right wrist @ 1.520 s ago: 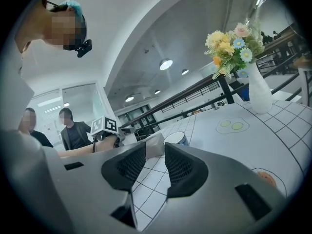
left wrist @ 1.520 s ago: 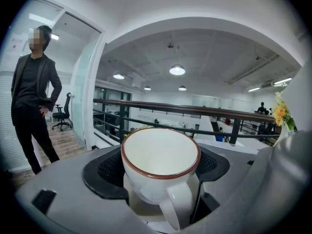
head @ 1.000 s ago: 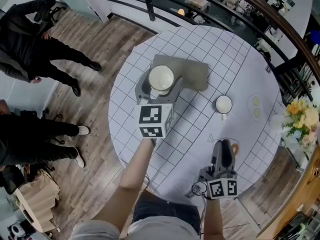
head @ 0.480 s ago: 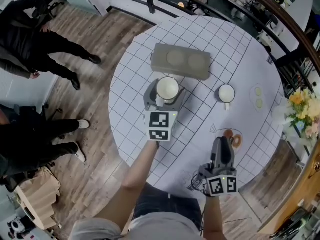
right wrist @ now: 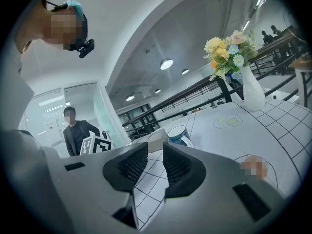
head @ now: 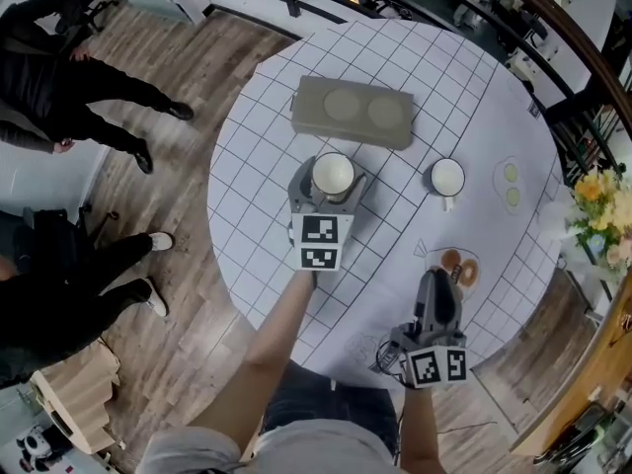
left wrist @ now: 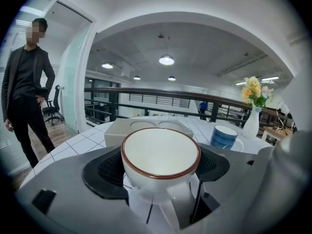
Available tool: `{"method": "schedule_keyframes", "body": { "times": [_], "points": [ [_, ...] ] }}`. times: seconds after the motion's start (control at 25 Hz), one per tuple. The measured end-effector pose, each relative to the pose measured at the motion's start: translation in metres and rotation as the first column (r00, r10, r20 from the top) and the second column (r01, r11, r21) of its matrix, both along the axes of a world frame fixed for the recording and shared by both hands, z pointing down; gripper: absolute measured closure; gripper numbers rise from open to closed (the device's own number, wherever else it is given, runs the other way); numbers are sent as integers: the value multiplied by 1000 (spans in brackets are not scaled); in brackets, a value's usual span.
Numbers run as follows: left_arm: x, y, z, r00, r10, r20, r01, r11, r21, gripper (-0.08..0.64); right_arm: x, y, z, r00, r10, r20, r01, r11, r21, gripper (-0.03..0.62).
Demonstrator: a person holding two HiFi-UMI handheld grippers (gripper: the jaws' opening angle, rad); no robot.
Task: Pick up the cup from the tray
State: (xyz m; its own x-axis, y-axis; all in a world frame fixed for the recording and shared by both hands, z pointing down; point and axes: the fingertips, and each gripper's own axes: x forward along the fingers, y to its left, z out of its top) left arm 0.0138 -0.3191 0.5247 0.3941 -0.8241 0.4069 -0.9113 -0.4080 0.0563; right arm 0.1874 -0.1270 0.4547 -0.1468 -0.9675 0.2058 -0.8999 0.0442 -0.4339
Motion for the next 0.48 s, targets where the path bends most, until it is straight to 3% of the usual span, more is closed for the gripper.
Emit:
{"method": "schedule_keyframes", "body": {
  "times": [0.32, 0.48],
  "points": [
    [6, 1, 22, 1000, 19, 21, -19, 999, -25, 147, 3, -2, 8, 1000, 8, 0, -8, 1000, -20, 502],
    [6, 4, 23, 1000, 20, 22, -20, 1000, 0, 147, 4, -3, 10, 1000, 9, 2, -9, 1000, -25, 502]
  ]
}}
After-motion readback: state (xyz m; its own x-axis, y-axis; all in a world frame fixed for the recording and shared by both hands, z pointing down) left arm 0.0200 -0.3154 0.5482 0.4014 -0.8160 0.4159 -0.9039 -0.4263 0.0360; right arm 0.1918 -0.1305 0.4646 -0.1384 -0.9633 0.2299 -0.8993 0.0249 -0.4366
